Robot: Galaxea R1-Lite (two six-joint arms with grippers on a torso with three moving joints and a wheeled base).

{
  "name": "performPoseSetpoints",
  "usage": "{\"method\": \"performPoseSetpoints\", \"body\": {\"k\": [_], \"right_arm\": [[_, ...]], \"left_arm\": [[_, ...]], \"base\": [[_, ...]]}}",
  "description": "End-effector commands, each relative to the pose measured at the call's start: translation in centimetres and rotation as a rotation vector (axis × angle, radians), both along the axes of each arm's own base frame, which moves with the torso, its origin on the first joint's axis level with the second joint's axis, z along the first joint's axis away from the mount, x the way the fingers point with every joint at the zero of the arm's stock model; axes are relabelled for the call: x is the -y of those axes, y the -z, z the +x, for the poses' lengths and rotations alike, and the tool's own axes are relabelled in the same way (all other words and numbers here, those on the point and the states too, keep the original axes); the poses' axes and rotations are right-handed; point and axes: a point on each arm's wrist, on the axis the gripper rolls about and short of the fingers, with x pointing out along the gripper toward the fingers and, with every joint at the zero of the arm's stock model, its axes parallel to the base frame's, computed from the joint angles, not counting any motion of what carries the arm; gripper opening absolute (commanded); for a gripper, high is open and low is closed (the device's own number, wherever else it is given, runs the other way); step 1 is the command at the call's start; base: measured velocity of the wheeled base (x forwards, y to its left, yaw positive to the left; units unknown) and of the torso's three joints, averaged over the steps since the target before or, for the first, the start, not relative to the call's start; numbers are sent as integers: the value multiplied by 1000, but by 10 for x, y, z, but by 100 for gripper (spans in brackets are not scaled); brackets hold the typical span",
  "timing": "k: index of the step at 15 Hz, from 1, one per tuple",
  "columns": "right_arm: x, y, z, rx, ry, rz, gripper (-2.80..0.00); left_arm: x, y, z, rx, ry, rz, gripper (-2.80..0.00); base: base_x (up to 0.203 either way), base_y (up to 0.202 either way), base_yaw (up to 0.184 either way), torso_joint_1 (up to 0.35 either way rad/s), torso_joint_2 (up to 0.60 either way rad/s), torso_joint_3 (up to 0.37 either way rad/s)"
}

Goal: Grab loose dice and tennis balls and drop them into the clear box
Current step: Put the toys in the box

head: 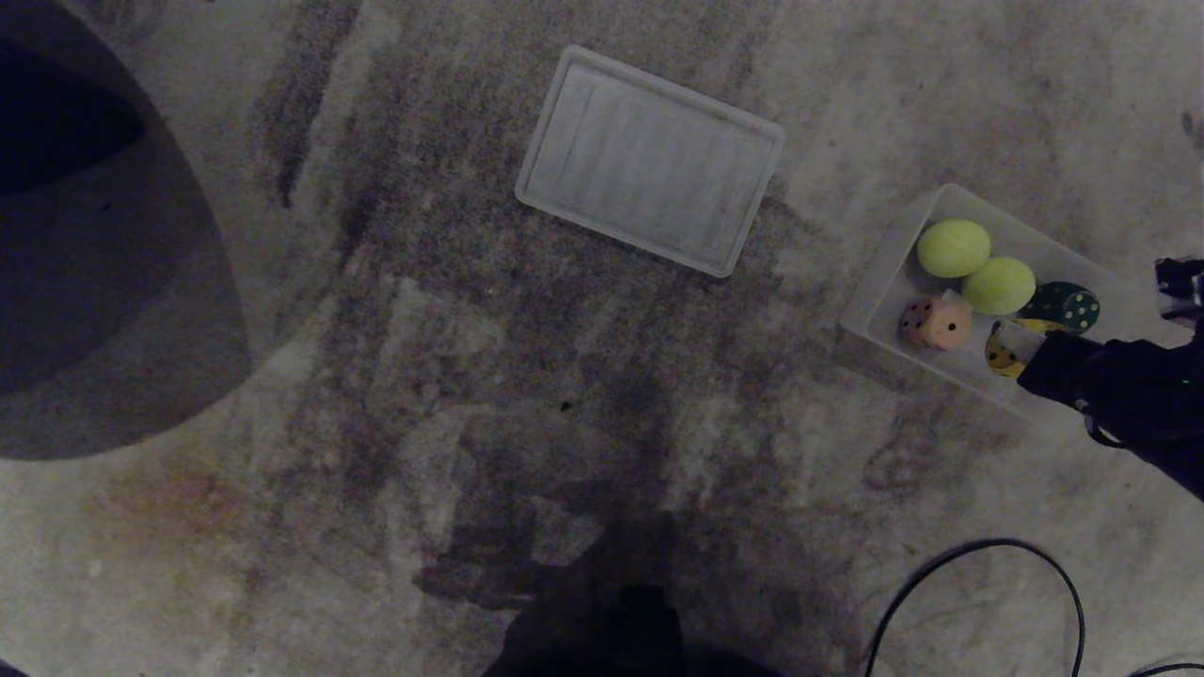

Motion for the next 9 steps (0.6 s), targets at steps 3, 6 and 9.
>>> {"method": "performPoseSetpoints", "body": {"k": [3,6,9], "right_arm": [[16,31,19,-115,55,1,-280],[31,38,20,-142,110,-10,-280],[39,37,18,-135,140,-30,-82]], "left_arm": [[0,0,0,-3,-1,-1,-280],[0,0,0,-3,-1,-1,-280],[0,0,0,-3,-1,-1,-280]], "base": [[0,0,0,0,0,0],[0,0,0,0,0,0],[0,0,0,0,0,0]]}}
